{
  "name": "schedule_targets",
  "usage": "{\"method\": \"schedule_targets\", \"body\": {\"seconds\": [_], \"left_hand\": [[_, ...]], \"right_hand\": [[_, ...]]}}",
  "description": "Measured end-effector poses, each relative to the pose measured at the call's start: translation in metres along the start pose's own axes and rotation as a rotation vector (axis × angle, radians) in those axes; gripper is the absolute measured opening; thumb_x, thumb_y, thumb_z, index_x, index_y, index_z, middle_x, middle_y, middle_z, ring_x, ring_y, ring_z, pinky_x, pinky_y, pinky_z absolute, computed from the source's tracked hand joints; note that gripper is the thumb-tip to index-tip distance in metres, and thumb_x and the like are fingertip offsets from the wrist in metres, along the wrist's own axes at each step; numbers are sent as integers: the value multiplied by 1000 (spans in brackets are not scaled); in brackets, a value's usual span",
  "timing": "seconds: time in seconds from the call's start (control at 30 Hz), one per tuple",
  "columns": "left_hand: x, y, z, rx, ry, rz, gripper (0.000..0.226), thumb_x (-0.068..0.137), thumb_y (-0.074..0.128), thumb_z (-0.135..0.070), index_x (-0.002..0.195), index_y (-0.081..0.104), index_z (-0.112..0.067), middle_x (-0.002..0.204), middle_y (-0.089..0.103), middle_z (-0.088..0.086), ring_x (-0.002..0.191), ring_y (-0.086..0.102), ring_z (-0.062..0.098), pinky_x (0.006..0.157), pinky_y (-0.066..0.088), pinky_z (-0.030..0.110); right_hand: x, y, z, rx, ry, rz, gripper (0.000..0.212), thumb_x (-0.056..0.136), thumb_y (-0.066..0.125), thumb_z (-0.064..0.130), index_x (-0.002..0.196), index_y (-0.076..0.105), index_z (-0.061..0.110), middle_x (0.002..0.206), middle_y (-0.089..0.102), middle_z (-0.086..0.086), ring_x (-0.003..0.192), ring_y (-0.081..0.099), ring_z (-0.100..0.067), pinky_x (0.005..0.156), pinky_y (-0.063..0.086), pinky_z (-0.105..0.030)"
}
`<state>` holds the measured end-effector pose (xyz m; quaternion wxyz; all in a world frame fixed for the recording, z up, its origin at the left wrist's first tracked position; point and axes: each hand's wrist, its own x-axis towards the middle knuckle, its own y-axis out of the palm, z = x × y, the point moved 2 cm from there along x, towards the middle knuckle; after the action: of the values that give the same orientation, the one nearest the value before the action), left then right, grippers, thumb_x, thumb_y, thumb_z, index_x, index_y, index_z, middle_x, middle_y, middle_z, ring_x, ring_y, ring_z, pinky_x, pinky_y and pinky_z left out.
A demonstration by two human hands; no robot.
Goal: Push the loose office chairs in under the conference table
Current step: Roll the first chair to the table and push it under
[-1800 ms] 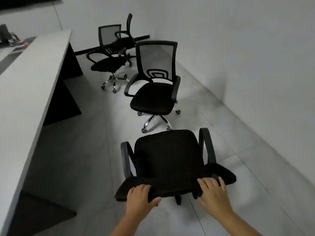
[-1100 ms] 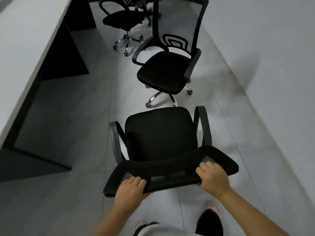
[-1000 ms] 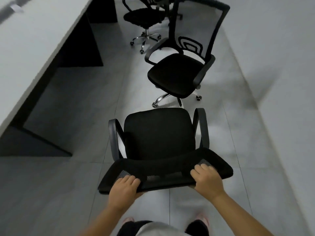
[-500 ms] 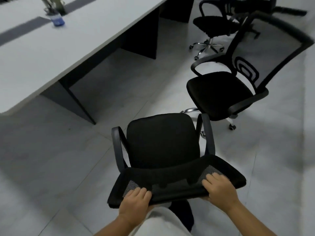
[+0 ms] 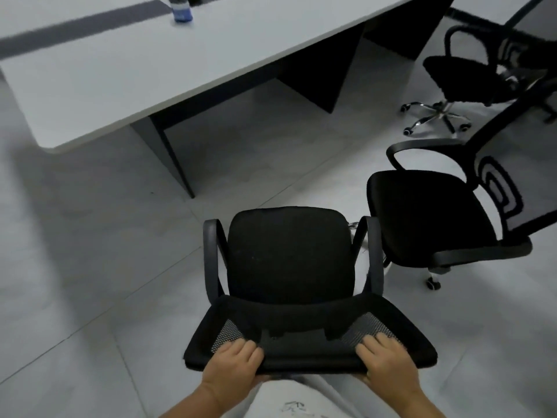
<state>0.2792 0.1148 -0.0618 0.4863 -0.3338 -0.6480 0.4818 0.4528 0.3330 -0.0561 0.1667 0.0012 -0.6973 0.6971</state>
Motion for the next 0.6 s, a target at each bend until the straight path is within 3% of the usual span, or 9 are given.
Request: {"method": "schedule_targets", "body": {"seconds": [0.07, 0.17, 0.23, 0.3, 0.4, 0.5, 0.6], "left_hand": [[14, 3, -16, -2, -61, 2, 42, 91, 21, -55, 73, 39, -22, 52, 55, -7, 51, 46, 11, 58, 29, 23], [41, 11, -46, 18, -156, 0, 38, 93, 18, -47, 75, 40, -21, 52, 55, -6, 60, 37, 12, 59, 27, 24], [65, 14, -66, 28, -214, -4, 24, 91, 29, -35, 75, 39, -20, 51, 55, -5, 63, 31, 13, 59, 27, 24], [89, 18, -83, 34, -262, -1, 12, 74, 40, -32, 75, 39, -20, 51, 56, -5, 64, 30, 12, 58, 28, 24], [115, 31, -92, 32, -361, 49, 15, 79, 40, -36, 77, 40, -21, 53, 58, -5, 63, 33, 11, 59, 29, 24], [135, 43, -92, 40, -419, 124, 22, 70, 45, -42, 79, 41, -21, 56, 59, -5, 64, 33, 11, 60, 29, 24], [149, 49, -87, 73, -436, 122, 24, 69, 46, -43, 79, 42, -21, 56, 59, -5, 55, 48, 12, 59, 30, 24]], "right_hand": [[5, -2, -25, 4, -44, 3, 29, 50, 73, 40, 53, 53, 19, 53, 52, 3, 61, 34, -14, 55, 22, -24], [21, -4, -70, -15, -84, 26, 36, 34, 86, 28, 52, 56, 19, 53, 54, 3, 52, 47, -16, 51, 27, -21], [36, -4, -103, 6, -94, 38, 39, 28, 87, 24, 53, 57, 17, 53, 55, 1, 49, 50, -17, 50, 32, -22], [54, -2, -132, 36, -115, 40, 38, 30, 86, 24, 53, 57, 16, 53, 56, -1, 50, 51, -19, 46, 37, -24], [81, 5, -166, 54, -190, 15, 35, 36, 84, 29, 52, 56, 16, 52, 55, 0, 51, 49, -19, 48, 32, -22], [105, 12, -190, 84, -277, 7, 38, 43, 83, 39, 52, 53, 17, 51, 52, 2, 48, 47, -16, 52, 22, -22], [126, 18, -202, 86, -346, 14, 42, 43, 80, 50, 53, 55, 19, 53, 53, 4, 48, 48, -14, 50, 28, -21]]}}
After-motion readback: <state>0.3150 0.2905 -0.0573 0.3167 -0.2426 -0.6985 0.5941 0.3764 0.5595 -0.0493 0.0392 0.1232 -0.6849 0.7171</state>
